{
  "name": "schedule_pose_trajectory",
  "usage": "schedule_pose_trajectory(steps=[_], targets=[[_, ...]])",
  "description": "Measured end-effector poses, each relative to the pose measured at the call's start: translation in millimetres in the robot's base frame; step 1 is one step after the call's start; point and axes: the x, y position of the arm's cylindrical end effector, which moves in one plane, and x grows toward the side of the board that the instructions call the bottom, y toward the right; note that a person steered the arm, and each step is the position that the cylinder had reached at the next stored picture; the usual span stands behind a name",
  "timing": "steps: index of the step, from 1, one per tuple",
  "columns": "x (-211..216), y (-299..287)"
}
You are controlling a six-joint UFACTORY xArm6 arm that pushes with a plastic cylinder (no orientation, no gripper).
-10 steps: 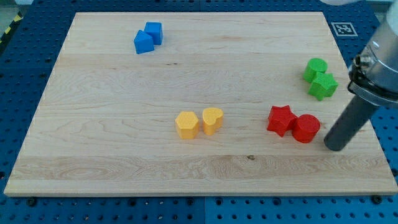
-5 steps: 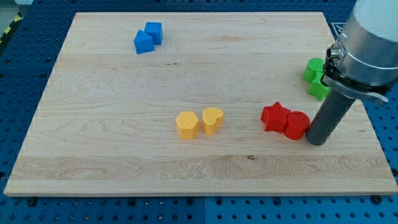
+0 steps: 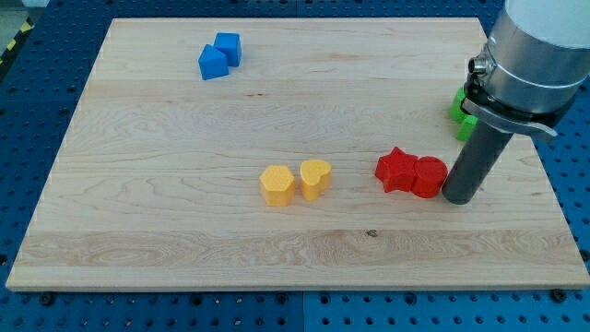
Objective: Keep the red blocks to the right side of the yellow blocks
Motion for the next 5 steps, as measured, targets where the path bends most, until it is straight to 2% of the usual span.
schedule_pose_trajectory(steps=[3, 5], targets=[[12.5, -3.3], [11.8, -33.7]])
